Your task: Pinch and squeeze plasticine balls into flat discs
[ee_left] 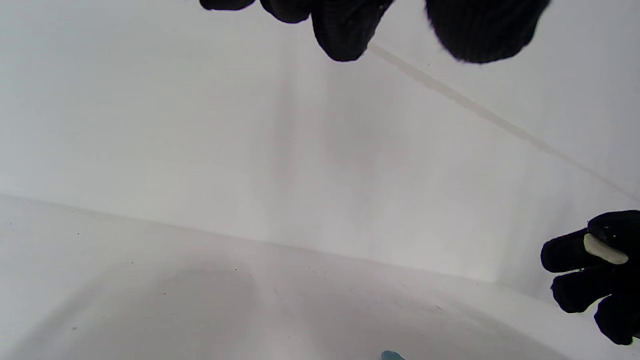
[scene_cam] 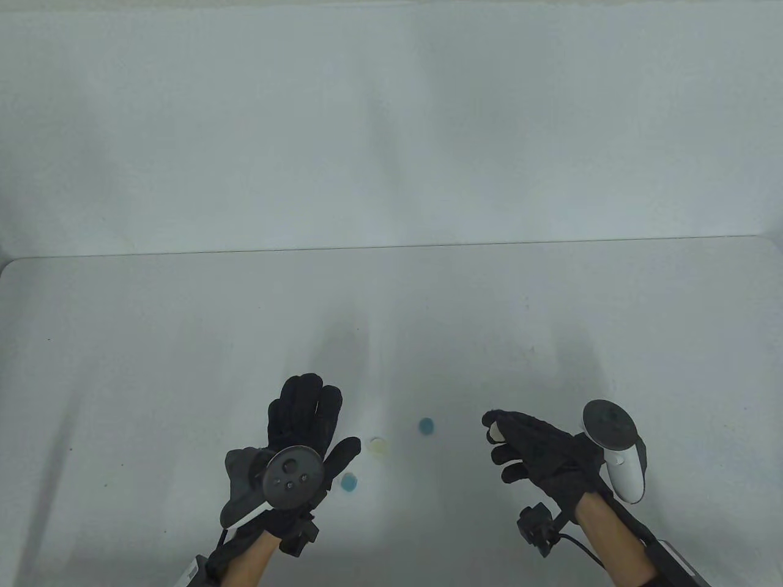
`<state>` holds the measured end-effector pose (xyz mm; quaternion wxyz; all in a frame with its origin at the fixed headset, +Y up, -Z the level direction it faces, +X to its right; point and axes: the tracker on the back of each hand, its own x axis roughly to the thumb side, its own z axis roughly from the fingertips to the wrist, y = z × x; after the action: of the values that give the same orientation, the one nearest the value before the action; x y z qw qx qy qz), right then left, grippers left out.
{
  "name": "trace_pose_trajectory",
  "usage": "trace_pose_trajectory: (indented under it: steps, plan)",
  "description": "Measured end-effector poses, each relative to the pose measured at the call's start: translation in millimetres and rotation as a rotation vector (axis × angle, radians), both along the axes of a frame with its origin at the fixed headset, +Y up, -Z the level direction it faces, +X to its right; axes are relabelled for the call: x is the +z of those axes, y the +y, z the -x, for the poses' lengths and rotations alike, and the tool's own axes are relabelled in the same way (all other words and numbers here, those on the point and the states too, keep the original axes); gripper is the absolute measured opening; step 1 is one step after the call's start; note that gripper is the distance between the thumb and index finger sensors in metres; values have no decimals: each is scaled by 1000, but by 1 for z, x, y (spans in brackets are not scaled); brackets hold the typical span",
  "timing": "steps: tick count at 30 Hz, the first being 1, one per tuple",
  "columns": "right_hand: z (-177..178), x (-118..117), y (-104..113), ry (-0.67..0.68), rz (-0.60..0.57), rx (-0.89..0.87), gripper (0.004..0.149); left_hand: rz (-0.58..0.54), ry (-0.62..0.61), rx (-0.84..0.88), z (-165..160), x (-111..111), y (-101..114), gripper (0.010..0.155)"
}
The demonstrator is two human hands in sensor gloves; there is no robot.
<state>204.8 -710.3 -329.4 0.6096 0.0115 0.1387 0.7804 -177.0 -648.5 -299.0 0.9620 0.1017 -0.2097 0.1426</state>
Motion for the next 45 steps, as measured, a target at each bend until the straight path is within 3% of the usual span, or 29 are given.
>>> trace_pose_trajectory:
  steps: [14,24,31,36,45]
  plan:
    - [-7,-2,11,-171,-97,90,56,-5,-5,2,-2,0,1,77]
    - [-4,-10,18,-220,-151,256,43,-2,-5,0,-3,0,1,77]
    - [3,-22,23,-176,-164,301,42,2,-4,-4,-6,-1,0,77]
    - [10,-38,28,-92,-105,283,42,6,-3,-6,-6,-1,0,77]
    - [33,-65,23,-20,-99,542,39,11,-2,-7,-7,-1,1,77]
